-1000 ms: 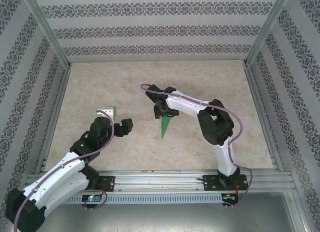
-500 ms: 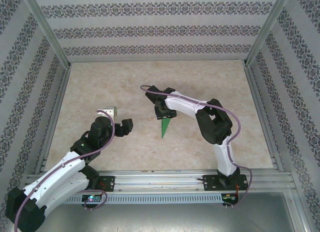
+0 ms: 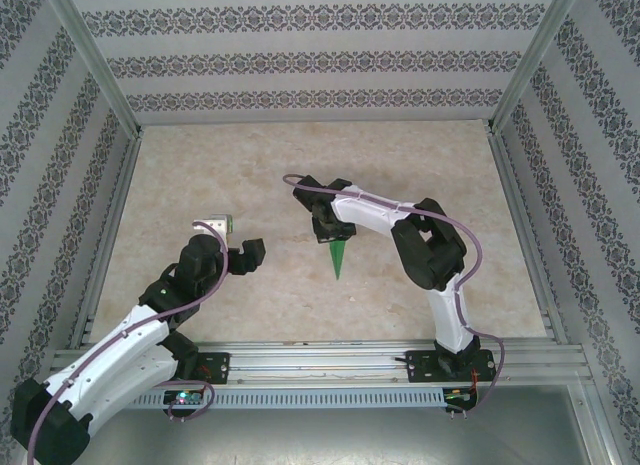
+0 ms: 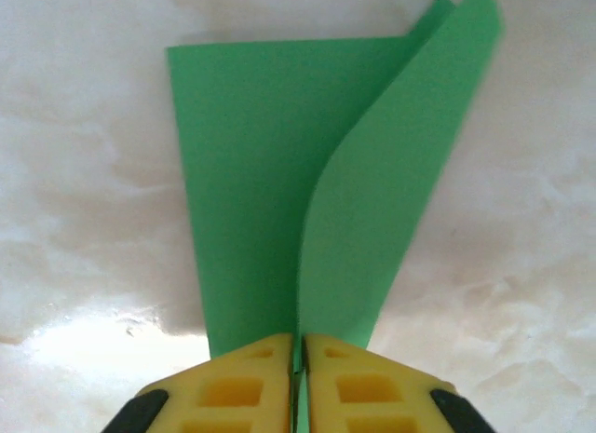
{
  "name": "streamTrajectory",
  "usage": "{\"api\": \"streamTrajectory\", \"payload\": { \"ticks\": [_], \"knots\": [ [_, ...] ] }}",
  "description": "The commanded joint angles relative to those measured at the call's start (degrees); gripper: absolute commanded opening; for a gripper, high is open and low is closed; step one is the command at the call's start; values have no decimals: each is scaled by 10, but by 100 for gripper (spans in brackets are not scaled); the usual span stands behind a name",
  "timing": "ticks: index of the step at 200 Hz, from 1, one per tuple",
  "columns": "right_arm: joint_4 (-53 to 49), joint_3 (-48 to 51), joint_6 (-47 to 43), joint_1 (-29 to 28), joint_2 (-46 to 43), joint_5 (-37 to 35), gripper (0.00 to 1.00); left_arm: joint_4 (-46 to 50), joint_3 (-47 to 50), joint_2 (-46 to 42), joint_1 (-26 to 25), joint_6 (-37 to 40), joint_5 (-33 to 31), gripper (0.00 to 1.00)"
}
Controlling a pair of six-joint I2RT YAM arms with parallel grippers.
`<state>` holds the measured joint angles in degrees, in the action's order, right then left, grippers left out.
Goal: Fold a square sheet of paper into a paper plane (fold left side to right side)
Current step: Turn over the paper plane at the center of the table.
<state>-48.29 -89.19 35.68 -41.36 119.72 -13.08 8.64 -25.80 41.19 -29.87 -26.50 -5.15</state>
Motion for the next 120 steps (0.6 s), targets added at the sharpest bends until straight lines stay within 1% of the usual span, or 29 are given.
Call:
{"api": "streamTrajectory", "payload": {
  "ticks": [1,25,53,73,94,112,120],
  "knots": [
    [-7,12,-1,5,-46,-24,7,20,-5,-11,9,9,-14,89],
    [-7,25,-9,5,-83,-40,0,23,-11,-11,9,5,-13,89],
    [8,51,-27,6,-140,-54,0,20,-15,-11,8,-9,-9,89],
    [35,78,-45,12,-191,-35,0,17,-18,-10,9,-32,-4,90],
    [94,128,-58,31,-255,28,0,8,-22,-6,11,-66,12,93],
    [173,189,-58,62,-314,122,0,-2,-28,6,17,-94,40,93],
    [213,218,-53,79,-337,175,0,-8,-30,13,20,-106,52,93]
  ]
}}
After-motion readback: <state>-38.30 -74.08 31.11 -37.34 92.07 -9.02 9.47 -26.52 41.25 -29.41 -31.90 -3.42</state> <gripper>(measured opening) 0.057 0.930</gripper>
